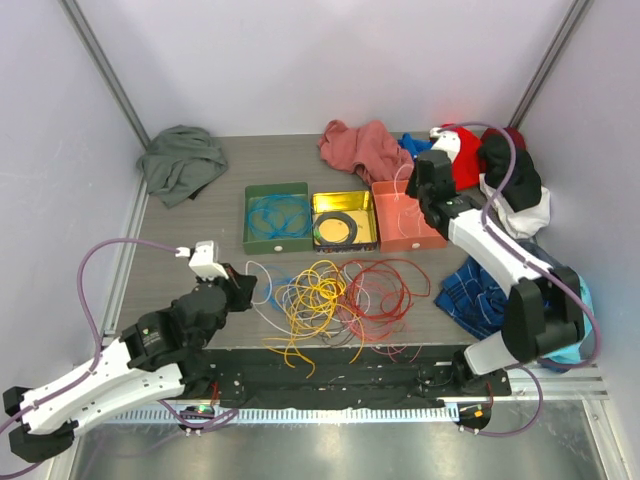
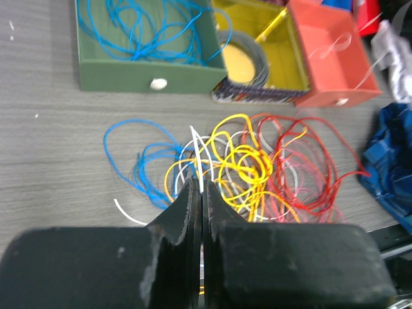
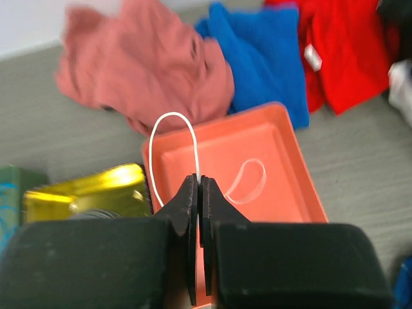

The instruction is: Untangle the cables

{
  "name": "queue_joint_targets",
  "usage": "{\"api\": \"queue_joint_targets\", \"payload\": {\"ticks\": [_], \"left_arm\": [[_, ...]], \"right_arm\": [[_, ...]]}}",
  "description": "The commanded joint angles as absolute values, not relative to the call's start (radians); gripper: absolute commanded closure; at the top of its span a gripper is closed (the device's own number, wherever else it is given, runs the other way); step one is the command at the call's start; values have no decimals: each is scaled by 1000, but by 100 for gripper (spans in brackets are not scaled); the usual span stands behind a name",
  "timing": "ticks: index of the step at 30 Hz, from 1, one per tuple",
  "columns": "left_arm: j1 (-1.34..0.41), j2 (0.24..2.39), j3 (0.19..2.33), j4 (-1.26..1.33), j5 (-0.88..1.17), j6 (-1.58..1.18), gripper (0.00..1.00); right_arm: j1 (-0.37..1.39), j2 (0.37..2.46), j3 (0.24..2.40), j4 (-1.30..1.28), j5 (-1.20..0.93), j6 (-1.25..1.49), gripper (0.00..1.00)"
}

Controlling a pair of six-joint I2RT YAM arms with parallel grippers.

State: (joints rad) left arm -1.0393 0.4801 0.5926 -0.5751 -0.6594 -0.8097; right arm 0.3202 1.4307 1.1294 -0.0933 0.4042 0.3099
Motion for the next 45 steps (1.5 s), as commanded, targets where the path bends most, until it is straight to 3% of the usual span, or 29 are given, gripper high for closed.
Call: {"api": "queue_joint_targets", "payload": {"ticks": [1, 3, 7, 11, 19, 23, 28, 37, 45], "left_arm": [[-1039, 462, 670, -551, -686, -776, 100], [-1039, 457, 684, -557, -692, -770, 100], [-1040, 449, 716, -560, -699, -750, 100], [-1040, 468, 768, -558, -716, -710, 100], [-1039, 557, 896, -454, -729, -580, 100], [-1039, 627, 977, -394, -710, -517, 100], [-1039, 747, 1121, -284, -681, -422, 100], [-1040, 1001, 1581, -192, -545, -226, 100], [-1040, 1203, 1908, -163, -423, -123, 100]], "right_arm": [[291, 1525, 1098, -78, 359, 405, 99], [287, 1571, 1115, -93, 332, 420, 99], [287, 1559, 1129, -103, 304, 452, 52], [290, 1467, 1129, -97, 327, 479, 34], [314, 1238, 1134, -138, 356, 474, 32], [344, 1134, 1082, -118, 215, 474, 35], [503, 1051, 993, -83, 144, 424, 36], [756, 970, 911, -14, 112, 411, 37], [796, 872, 861, 34, 88, 422, 37]]}}
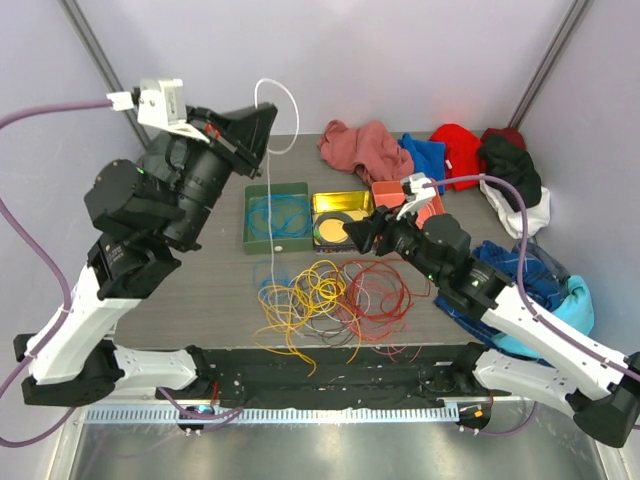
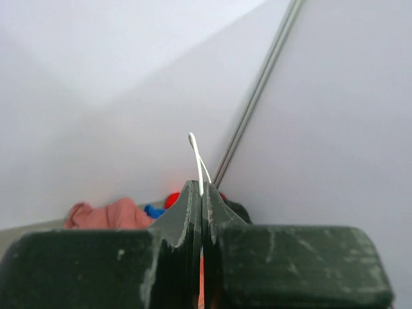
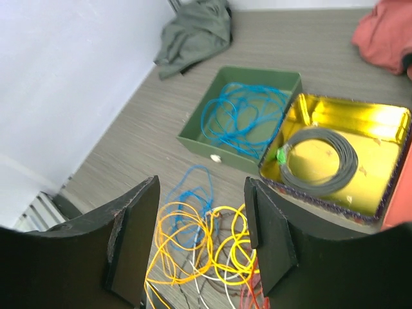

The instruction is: Untangle the cables

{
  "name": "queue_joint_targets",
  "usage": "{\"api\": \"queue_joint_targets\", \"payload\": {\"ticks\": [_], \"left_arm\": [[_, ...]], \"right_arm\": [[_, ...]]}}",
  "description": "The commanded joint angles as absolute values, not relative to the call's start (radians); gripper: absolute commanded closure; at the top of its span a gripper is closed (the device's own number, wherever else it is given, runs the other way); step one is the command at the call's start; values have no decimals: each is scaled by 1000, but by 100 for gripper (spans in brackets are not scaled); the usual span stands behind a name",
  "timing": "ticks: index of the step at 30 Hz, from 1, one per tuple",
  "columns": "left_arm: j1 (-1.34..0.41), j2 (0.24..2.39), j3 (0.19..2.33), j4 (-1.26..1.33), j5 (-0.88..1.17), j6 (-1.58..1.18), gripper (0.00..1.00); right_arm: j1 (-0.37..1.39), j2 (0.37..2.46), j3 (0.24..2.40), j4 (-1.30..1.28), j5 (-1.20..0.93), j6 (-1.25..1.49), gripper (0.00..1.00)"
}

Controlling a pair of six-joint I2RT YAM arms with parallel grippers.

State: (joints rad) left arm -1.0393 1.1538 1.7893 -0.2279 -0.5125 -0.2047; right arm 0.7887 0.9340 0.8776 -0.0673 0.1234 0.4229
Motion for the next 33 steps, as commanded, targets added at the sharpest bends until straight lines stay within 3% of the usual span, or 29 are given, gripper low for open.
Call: {"api": "queue_joint_targets", "payload": {"ticks": [1, 11, 18, 27, 33], "left_arm": [[-1039, 1215, 1948, -160, -402, -118, 100], [-1040, 1305, 2094, -81, -315, -90, 100], [-1039, 1315, 2063, -86, -298, -141, 100], [-1040, 1293, 1971, -86, -290, -186, 100], [-1040, 1289, 1931, -97, -288, -198, 100]], "right_arm": [[802, 867, 858, 44, 63, 425, 37], [941, 960, 897, 179, -150, 476, 37], [1094, 1054, 954, 195, 52, 367, 37], [1111, 991, 950, 218, 288, 285, 37], [1111, 971, 963, 187, 325, 247, 37]]}}
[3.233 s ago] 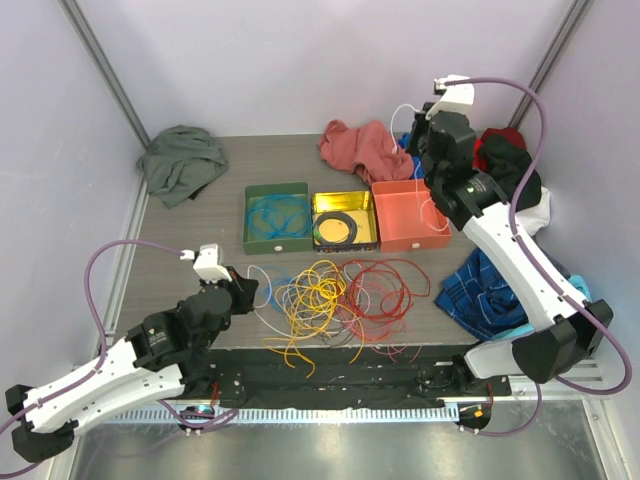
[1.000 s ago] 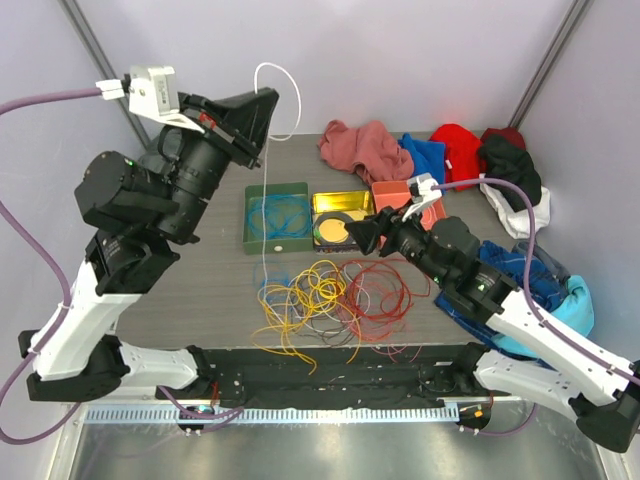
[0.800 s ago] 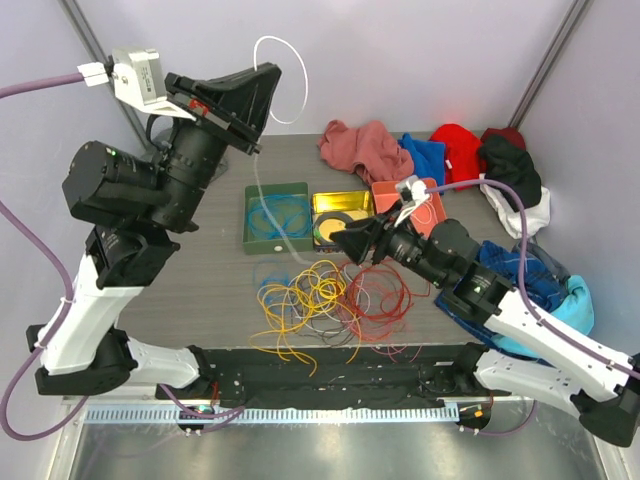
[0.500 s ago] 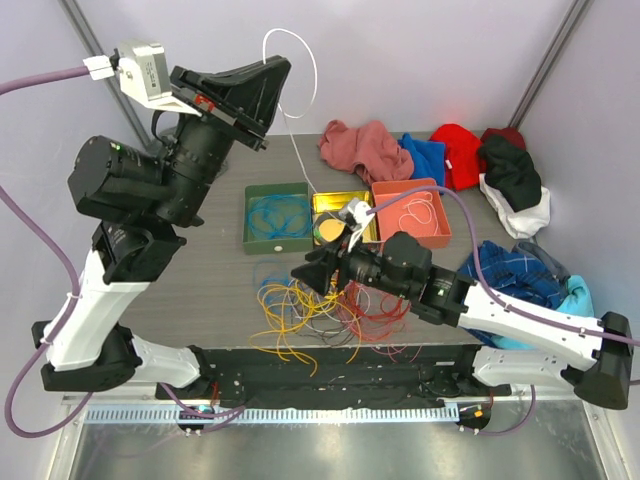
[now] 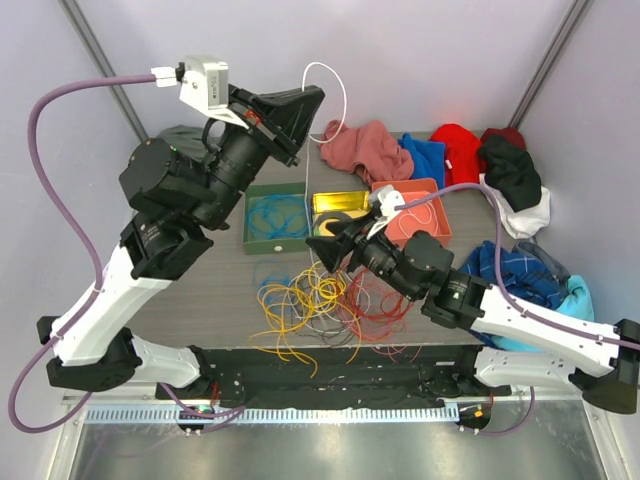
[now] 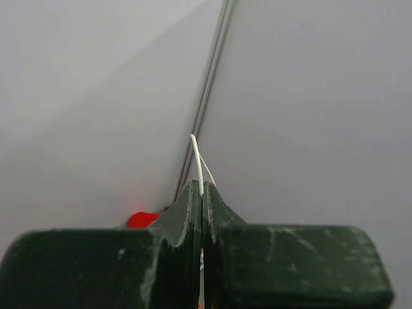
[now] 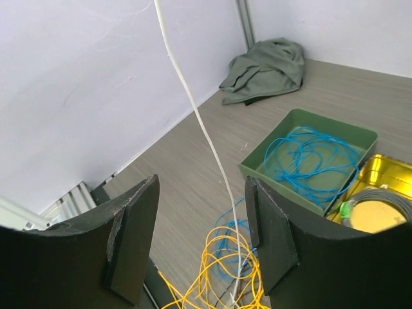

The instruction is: Untangle the cables

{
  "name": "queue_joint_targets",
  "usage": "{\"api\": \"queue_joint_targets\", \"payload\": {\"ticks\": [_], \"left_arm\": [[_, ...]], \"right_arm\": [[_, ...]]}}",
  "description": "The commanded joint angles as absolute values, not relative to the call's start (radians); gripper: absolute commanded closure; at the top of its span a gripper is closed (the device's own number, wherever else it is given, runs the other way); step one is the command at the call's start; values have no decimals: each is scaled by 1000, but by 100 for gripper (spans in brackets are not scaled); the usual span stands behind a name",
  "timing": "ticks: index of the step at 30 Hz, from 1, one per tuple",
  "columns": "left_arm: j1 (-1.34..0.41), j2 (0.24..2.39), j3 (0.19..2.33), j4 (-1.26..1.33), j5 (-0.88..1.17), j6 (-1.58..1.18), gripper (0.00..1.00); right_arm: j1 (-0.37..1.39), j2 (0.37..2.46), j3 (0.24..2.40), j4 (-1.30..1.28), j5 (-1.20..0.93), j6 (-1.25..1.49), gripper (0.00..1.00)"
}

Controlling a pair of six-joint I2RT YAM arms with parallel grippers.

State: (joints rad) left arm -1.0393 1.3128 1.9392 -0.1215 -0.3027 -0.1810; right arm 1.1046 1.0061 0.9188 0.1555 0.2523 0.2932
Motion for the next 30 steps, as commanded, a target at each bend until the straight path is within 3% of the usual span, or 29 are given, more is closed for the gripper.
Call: {"api": "queue_joint_targets", "payload": {"ticks": [1, 11, 18, 30], "left_arm": [[-1040, 1290, 1930, -100, -288, -198, 100], [-1039, 1414, 1985, -48, -333, -85, 100], [-973, 1578, 2123, -5, -292, -81, 100], [-850, 1910, 2380, 170, -160, -198, 100]], "right_arm": [[1112, 956, 963, 180, 333, 247, 36], [1111, 682, 934, 6, 527, 255, 39], [1111, 519, 904, -238, 834, 344, 41], [1112, 379, 818, -253, 920, 342, 42]]}}
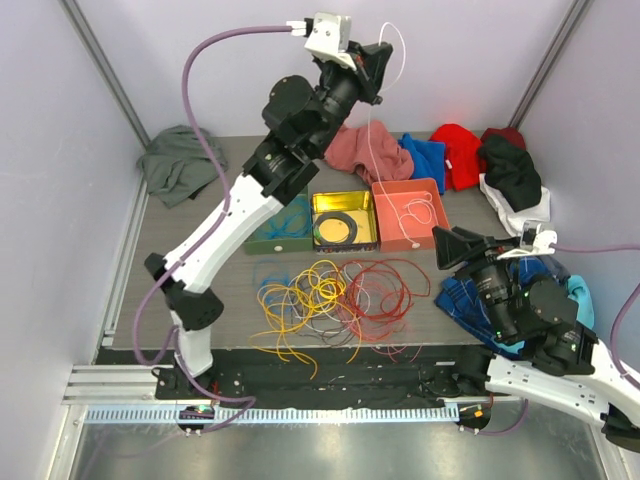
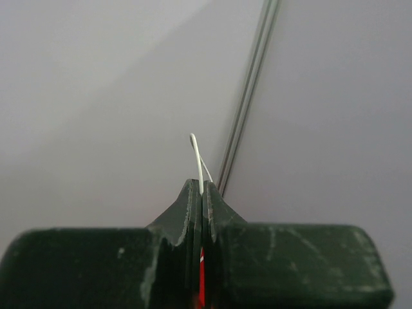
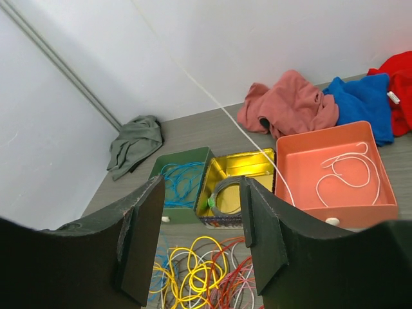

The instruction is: Untangle the cables

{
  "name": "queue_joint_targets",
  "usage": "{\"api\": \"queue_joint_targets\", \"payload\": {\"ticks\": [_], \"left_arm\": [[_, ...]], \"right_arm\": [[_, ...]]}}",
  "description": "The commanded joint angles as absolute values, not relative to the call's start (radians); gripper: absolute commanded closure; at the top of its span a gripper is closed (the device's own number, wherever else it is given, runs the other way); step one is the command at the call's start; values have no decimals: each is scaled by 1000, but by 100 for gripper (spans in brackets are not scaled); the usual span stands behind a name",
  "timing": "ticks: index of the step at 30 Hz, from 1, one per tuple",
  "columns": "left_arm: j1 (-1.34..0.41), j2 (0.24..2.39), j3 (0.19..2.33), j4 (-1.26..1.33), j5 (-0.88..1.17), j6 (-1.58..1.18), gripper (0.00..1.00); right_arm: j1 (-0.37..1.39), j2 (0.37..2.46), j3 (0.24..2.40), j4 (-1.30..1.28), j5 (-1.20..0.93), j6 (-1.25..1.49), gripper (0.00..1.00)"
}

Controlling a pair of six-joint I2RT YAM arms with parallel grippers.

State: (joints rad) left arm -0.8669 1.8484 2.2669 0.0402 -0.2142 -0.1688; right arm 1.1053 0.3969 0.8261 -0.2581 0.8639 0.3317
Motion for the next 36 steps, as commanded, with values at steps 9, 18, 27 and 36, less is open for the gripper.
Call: {"api": "queue_joint_targets", "payload": {"ticks": [9, 18, 27, 36], "left_arm": [[-793, 2058, 2373, 319, -132, -327, 100], [-792, 2178, 2358, 347, -63, -437, 100], [-819, 2137, 2443, 356, -12, -408, 100], [-830, 2115, 2499, 400, -31, -385, 100]], "right_arm": [[1112, 305, 776, -235, 974, 310, 42], [1112, 265, 742, -233, 1011, 275, 43], [1111, 255, 735, -224, 1019, 270, 43], [1111, 264, 744, -213, 1011, 264, 43]]}}
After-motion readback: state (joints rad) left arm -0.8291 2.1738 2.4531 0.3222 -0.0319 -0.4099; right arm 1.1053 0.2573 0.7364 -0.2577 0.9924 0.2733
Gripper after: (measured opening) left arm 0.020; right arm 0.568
